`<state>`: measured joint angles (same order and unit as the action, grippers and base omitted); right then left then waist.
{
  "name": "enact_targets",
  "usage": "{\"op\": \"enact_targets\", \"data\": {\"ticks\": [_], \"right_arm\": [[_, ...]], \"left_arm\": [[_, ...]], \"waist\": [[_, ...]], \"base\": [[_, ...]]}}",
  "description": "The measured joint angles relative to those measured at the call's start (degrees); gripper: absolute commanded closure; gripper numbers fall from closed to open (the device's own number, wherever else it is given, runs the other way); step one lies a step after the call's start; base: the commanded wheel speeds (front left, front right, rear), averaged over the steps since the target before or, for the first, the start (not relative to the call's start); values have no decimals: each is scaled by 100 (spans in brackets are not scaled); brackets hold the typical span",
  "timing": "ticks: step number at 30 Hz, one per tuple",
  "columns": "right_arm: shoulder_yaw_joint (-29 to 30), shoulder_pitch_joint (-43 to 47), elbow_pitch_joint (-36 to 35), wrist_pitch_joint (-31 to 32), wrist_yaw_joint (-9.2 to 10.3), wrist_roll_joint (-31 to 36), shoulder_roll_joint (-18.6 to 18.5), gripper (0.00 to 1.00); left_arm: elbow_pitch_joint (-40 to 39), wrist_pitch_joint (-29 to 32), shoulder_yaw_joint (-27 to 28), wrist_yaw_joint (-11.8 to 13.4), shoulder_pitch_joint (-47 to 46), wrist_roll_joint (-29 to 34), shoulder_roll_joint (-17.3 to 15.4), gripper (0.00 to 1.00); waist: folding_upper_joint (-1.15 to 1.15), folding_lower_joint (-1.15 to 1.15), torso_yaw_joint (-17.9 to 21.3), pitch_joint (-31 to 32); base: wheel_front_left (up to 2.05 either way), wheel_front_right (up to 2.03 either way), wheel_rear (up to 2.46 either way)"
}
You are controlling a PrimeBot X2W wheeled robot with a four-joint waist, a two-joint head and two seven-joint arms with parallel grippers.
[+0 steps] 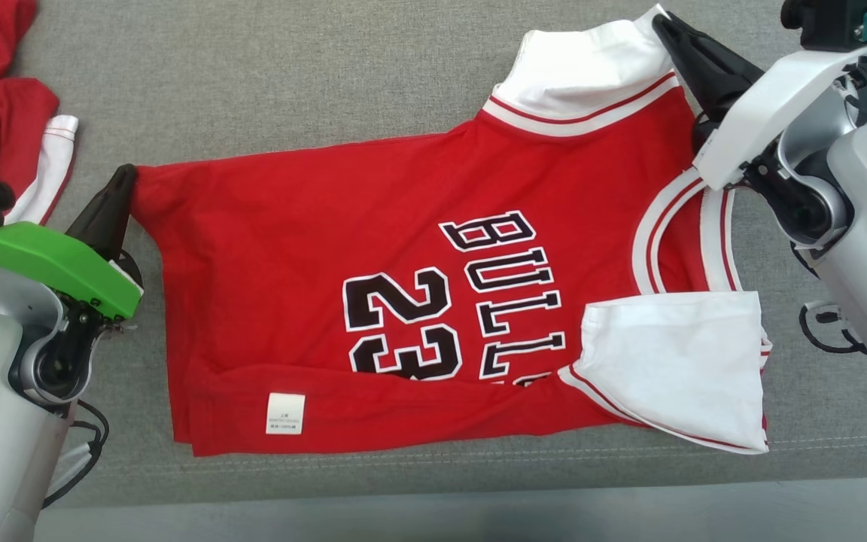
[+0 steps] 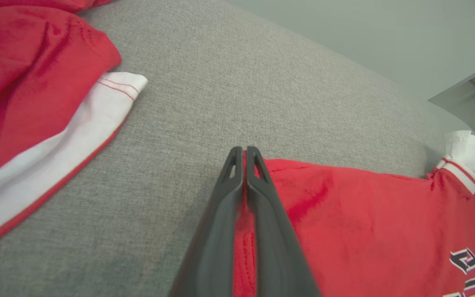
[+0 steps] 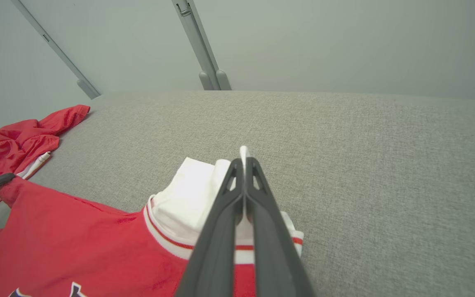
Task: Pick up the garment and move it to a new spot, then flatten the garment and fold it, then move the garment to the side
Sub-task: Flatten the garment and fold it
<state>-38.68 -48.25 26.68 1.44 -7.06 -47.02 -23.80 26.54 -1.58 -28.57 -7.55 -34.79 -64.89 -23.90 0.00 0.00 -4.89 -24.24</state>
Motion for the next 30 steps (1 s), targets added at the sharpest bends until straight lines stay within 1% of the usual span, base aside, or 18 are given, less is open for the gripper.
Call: {"op": "enact_targets", "data": {"ticks": [4, 8, 22, 30], "right_arm": [[79, 69, -36, -97, 0, -2, -178, 100], [120, 137, -123, -99, 0, -4, -261, 100], [92, 715, -535, -294, 0, -244, -192, 100], [236, 785, -615, -469, 12, -240, -357, 100]], "left_arm": [[-30, -58, 1, 0, 112, -134, -1, 100], [-56, -108, 16, 0, 211, -154, -8, 100], [-75, -263, 69, 0, 525, -258, -24, 100], [-53, -336, 89, 0, 675, -286, -36, 100]], "waist": [[0, 0, 7, 47], [0, 0, 18, 108], [0, 0, 46, 280], [0, 0, 118, 480]], "base": [[0, 0, 0], [0, 0, 0], [0, 0, 0], [0, 0, 0]]}}
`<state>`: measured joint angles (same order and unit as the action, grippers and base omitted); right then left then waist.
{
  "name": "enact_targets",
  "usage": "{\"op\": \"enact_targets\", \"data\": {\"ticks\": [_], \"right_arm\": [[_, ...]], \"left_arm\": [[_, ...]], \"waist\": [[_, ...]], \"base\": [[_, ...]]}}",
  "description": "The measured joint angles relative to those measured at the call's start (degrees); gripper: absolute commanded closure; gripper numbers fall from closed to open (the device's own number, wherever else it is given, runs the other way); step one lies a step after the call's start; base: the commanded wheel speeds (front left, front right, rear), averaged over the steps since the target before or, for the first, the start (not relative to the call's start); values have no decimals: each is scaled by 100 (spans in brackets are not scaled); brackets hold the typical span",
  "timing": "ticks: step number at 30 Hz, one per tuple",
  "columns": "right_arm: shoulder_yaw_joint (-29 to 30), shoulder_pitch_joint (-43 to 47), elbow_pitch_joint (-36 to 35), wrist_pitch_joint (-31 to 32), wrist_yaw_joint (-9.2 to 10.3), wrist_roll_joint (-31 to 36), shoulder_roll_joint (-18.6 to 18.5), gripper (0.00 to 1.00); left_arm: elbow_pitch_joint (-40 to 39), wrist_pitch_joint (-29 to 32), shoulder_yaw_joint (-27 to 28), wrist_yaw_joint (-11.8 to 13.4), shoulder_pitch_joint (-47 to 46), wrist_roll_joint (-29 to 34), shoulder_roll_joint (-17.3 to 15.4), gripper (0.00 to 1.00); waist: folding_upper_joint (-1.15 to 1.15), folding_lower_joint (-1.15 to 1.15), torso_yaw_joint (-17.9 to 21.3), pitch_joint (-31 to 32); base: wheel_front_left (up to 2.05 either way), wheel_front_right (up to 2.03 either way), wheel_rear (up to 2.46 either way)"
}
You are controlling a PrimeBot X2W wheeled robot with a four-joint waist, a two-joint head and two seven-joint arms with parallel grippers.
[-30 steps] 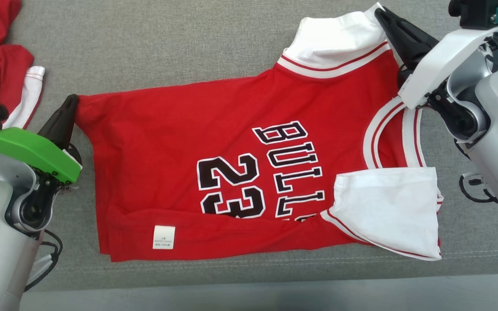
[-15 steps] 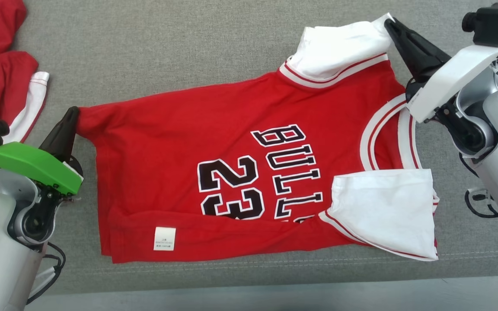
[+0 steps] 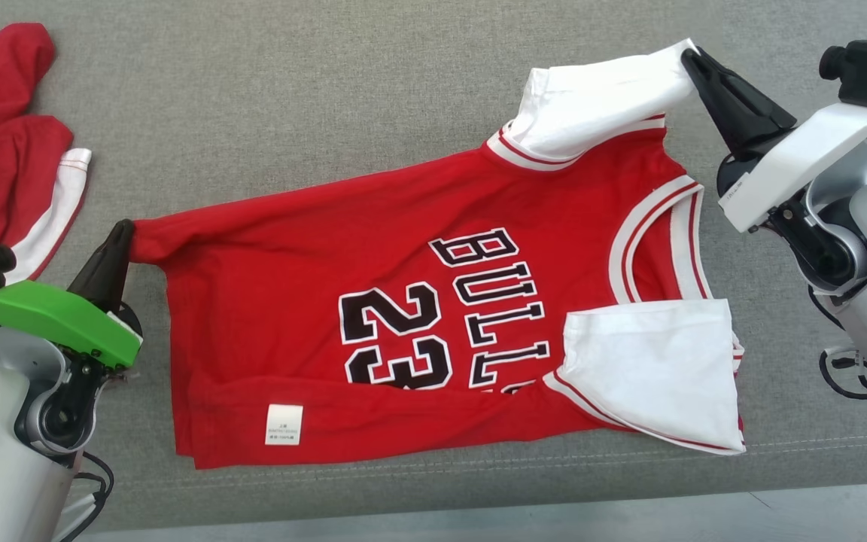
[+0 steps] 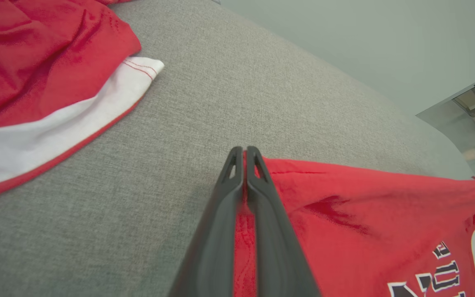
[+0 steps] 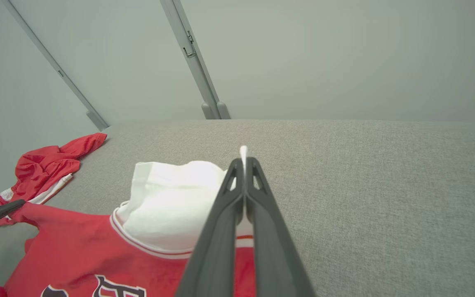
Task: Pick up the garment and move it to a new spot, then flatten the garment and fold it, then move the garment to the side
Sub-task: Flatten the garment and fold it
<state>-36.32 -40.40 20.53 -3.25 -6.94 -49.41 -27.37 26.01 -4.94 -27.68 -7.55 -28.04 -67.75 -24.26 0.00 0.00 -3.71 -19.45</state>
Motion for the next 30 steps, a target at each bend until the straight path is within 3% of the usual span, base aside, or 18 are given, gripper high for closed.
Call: {"op": "enact_targets", "data": {"ticks": [12, 30], "right_arm": [[31, 45, -113, -1, 96, 0, -46, 100], [-44, 1001, -294, -133, 137, -244, -18, 100]], "left_arm": [[-60, -23, -19, 0, 7, -9, 0, 100], [0, -118, 7, 0, 597, -218, -9, 100]], "waist": [[0, 0, 9, 75], [0, 0, 56, 413]], "base": [[0, 0, 0], [0, 0, 0]]}}
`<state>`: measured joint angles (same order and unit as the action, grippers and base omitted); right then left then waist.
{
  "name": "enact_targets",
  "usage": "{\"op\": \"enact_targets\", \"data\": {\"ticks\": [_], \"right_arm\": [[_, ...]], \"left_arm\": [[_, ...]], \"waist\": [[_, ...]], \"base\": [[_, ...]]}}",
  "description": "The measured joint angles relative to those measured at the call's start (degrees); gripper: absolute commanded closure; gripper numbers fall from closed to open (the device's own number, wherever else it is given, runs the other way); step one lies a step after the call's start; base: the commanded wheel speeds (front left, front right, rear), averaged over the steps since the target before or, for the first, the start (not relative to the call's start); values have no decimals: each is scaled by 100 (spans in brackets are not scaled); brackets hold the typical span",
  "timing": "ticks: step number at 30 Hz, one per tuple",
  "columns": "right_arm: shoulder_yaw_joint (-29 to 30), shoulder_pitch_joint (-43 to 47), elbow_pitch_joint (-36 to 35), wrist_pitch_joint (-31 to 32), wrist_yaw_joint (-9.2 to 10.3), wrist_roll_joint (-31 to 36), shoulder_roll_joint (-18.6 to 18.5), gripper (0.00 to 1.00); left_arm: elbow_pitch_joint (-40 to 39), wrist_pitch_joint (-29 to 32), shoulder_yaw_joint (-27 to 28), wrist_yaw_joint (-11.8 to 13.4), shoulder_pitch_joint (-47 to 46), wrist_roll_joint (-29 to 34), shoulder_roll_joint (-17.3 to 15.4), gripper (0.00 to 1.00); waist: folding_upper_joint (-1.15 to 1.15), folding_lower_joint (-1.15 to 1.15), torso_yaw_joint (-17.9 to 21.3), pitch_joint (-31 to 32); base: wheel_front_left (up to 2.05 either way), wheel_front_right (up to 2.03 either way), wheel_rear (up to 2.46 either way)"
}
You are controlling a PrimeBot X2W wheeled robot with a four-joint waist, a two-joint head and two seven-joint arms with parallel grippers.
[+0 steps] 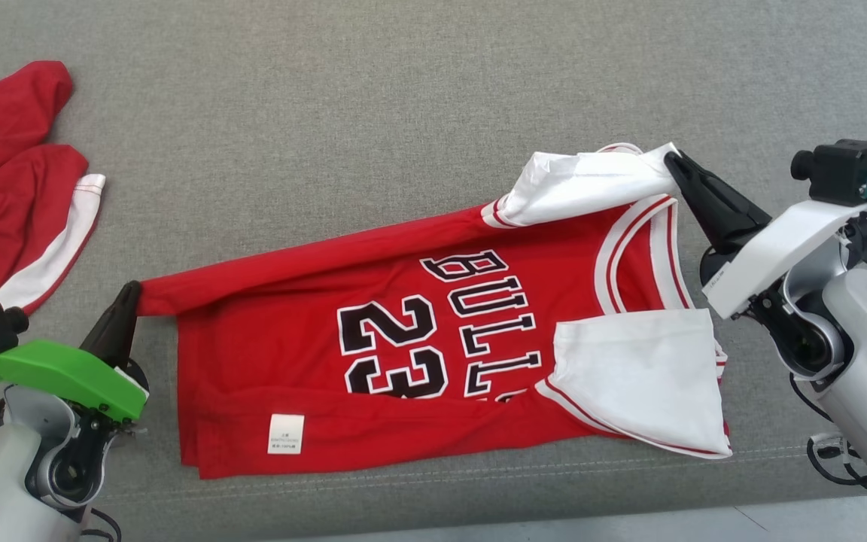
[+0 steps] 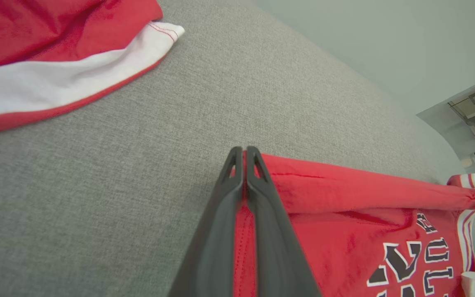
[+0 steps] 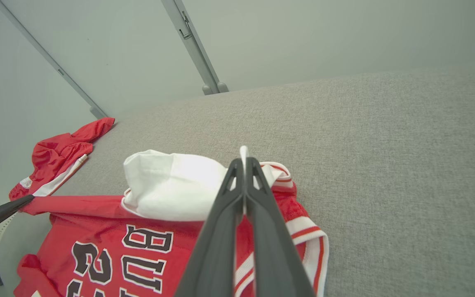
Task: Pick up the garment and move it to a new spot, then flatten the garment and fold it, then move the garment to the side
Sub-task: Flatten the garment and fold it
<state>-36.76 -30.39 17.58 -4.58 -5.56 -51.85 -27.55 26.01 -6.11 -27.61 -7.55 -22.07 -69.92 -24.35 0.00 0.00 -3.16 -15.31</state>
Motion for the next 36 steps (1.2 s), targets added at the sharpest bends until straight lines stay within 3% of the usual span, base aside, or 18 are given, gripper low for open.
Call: {"op": "enact_targets", "data": {"ticks": [36], "right_arm": [[-43, 1483, -509, -506, 389, -159, 54, 100]], "left_arm": [[-76, -177, 7, 1, 799, -109, 10, 100]], "waist": [[0, 0, 156, 202]], "base": [[0, 0, 0]]}}
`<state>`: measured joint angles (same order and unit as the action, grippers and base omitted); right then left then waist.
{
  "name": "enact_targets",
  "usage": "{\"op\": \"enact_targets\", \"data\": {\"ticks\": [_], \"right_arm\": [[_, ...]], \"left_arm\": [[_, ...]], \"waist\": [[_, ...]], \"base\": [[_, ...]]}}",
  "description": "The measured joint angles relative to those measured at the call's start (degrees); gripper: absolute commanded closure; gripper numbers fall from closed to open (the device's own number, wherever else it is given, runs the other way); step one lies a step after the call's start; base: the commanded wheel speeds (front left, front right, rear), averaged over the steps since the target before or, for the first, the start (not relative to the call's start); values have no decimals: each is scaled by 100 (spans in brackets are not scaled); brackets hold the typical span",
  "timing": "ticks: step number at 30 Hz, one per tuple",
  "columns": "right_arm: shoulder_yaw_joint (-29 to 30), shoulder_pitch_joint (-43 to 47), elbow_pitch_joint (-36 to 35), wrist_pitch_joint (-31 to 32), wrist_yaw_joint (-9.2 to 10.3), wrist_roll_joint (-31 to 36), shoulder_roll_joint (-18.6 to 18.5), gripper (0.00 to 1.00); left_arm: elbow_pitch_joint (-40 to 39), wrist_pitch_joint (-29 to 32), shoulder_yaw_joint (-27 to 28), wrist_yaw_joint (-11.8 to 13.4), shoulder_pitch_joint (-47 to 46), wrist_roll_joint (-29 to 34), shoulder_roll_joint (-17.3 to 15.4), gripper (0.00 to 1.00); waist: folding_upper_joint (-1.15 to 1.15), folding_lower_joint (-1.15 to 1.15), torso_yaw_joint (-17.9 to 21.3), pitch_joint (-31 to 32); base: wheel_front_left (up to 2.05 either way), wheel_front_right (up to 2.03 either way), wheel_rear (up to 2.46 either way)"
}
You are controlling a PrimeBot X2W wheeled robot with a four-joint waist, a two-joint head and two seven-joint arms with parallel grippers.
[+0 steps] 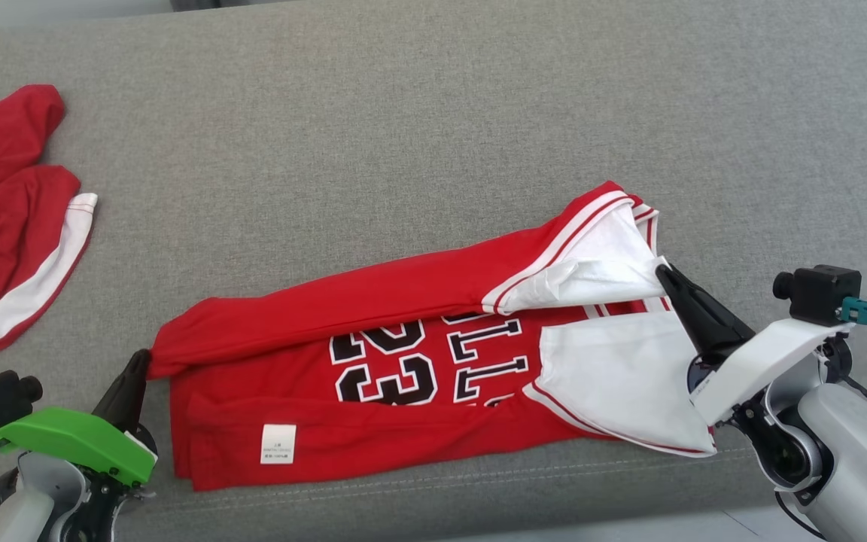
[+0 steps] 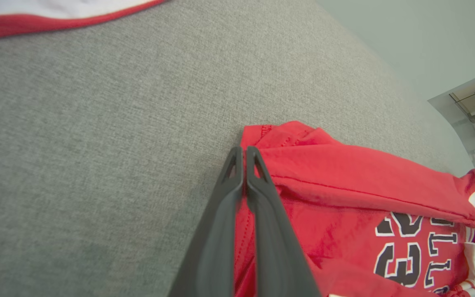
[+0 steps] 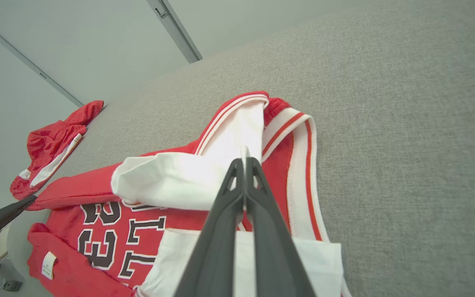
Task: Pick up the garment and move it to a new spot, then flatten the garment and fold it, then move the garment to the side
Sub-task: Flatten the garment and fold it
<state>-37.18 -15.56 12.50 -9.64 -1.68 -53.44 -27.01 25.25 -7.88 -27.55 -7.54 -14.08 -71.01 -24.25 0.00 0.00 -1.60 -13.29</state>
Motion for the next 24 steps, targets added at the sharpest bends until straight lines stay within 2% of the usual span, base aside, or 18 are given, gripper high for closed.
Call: {"op": "enact_targets", "data": {"ticks": [24], "right_arm": [[-71, 362, -159, -101, 231, 148, -111, 100]], "left_arm": [[-396, -74, -54, 159, 436, -1, 10, 100]], "waist": [[0, 0, 49, 124]], "base": [[0, 0, 0]]}}
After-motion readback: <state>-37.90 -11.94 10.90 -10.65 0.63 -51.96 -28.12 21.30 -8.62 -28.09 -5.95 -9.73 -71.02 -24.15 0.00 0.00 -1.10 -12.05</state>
